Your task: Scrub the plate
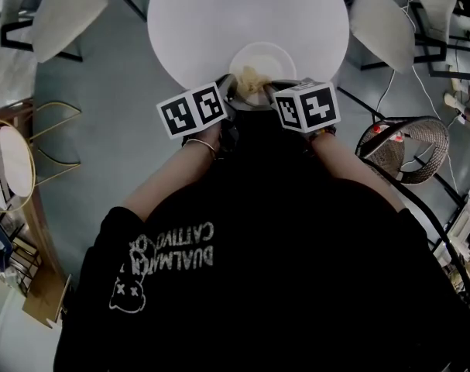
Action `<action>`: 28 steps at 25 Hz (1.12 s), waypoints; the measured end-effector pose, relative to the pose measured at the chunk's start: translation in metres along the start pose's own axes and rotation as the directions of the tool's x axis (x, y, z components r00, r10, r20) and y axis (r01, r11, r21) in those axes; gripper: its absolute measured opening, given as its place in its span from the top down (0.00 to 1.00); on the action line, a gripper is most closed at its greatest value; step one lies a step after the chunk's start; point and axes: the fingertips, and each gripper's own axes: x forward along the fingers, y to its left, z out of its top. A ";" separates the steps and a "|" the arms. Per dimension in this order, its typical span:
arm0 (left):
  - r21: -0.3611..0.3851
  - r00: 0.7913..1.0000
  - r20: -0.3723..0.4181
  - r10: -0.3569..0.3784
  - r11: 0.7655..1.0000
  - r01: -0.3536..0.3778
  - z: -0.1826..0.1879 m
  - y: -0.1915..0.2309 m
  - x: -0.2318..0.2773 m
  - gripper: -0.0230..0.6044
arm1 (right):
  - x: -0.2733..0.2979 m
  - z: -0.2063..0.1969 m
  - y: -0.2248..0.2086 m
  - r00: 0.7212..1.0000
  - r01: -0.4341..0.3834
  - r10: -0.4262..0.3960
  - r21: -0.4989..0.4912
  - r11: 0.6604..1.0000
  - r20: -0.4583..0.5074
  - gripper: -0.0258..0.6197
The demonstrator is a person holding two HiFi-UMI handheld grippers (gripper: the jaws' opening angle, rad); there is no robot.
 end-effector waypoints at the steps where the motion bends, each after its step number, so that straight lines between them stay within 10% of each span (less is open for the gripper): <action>1: 0.000 1.000 0.000 0.000 1.000 0.000 0.000 0.000 0.000 0.92 | -0.001 -0.001 -0.002 1.000 0.010 -0.010 0.003 1.000 0.000 0.95; 28: 0.020 1.000 0.006 0.021 1.000 -0.021 0.002 -0.003 0.002 0.92 | -0.041 -0.025 -0.058 0.985 0.158 -0.168 0.212 0.964 0.031 0.95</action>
